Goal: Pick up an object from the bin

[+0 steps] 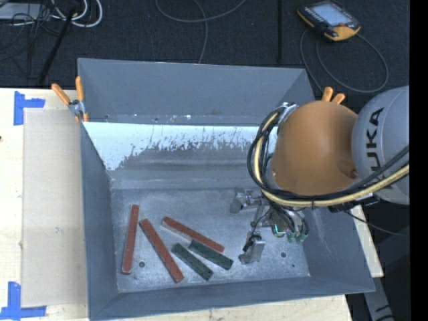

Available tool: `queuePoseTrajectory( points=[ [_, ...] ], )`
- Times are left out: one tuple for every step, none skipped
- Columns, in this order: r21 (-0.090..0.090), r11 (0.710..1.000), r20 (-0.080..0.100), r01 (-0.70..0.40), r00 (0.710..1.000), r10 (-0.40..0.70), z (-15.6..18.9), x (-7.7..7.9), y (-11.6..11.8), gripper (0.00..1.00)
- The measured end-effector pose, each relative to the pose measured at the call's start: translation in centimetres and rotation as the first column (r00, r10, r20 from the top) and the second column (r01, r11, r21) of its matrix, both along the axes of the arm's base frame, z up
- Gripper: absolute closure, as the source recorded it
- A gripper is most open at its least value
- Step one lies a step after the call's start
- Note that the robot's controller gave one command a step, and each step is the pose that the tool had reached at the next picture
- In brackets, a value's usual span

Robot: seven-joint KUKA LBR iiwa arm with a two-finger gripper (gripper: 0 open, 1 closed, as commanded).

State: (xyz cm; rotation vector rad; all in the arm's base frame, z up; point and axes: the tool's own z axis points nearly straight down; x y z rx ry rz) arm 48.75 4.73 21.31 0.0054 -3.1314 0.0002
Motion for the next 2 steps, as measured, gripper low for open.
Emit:
queuePoseTrajectory(
  points=[
    [0.001,1.000,0.008,0.002,1.000,-0.002,0.4,0.2,0.0,0.00],
    [0.001,0.993,0.011,0.119,0.993,-0.119,-4.0,0.5,1.9,0.00]
  ],
)
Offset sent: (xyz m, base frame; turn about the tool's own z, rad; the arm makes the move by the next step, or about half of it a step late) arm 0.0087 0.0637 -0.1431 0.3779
